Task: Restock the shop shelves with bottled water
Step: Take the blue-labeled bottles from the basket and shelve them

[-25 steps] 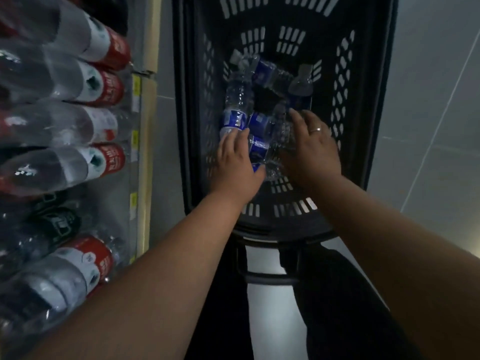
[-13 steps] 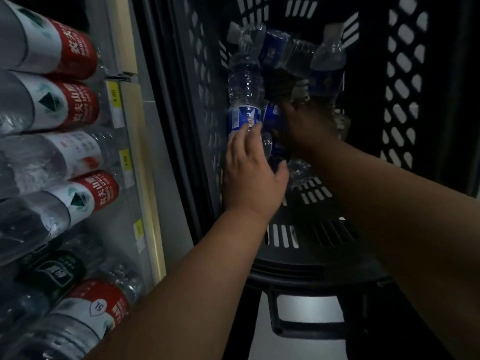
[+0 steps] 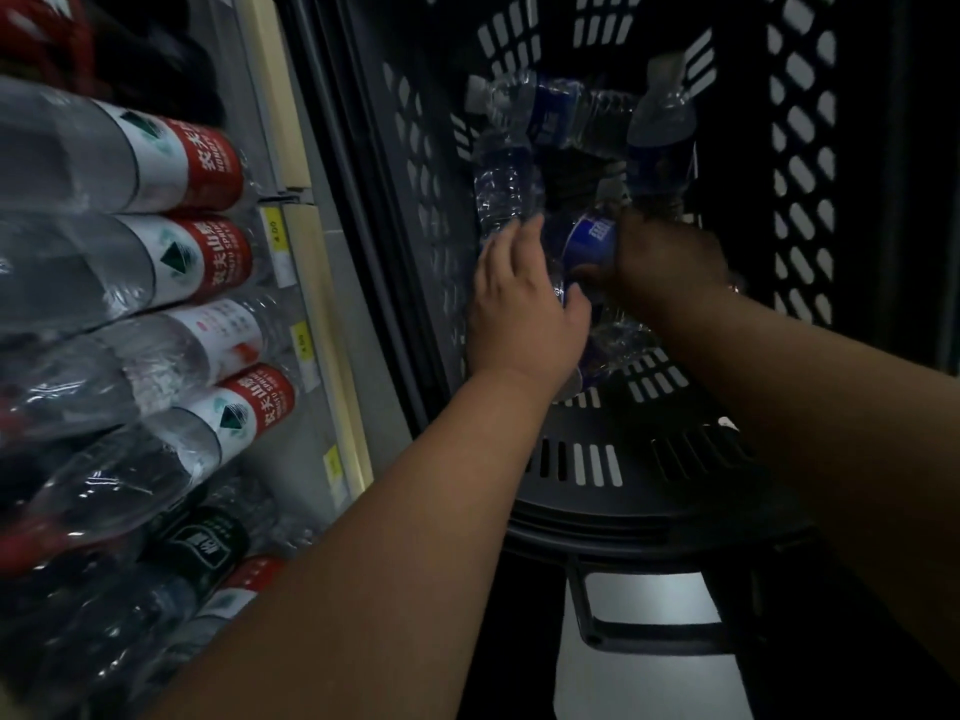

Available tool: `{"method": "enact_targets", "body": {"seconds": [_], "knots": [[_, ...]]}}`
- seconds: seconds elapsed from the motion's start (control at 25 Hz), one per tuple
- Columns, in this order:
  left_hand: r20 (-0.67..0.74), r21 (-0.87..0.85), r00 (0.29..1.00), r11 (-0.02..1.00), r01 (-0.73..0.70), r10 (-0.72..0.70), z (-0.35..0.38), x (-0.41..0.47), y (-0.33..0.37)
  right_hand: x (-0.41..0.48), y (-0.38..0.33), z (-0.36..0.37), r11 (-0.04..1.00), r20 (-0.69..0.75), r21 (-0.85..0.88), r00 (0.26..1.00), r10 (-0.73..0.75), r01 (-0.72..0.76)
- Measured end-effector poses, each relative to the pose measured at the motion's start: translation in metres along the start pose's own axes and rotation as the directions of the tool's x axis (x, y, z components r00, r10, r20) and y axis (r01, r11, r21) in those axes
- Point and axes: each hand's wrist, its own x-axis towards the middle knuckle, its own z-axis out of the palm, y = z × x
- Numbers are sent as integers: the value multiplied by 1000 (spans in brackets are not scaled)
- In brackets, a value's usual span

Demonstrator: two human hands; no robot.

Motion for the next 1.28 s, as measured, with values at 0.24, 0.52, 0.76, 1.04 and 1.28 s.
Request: {"method": "enact_targets", "body": {"seconds": [0.24, 0.52, 0.76, 1.04, 1.28], "knots": [[48, 137, 998, 990, -43, 37, -8, 28, -3, -50, 20, 15, 927, -6, 289, 968, 251, -238], [273, 360, 943, 889, -285, 191, -1, 63, -13, -62, 27, 12, 792, -28, 534, 929, 368, -298], [648, 656, 745, 380, -652, 159, -1, 116, 3, -63, 32, 16, 679, -14, 667, 906, 424, -307], [822, 569, 569, 27, -822, 15, 7, 134, 0, -54, 31, 12, 574, -26, 768, 881, 473, -285], [853, 501, 488, -27, -865, 187, 10, 125, -7, -57, 32, 7, 542, -39, 800, 880, 473, -256]]}}
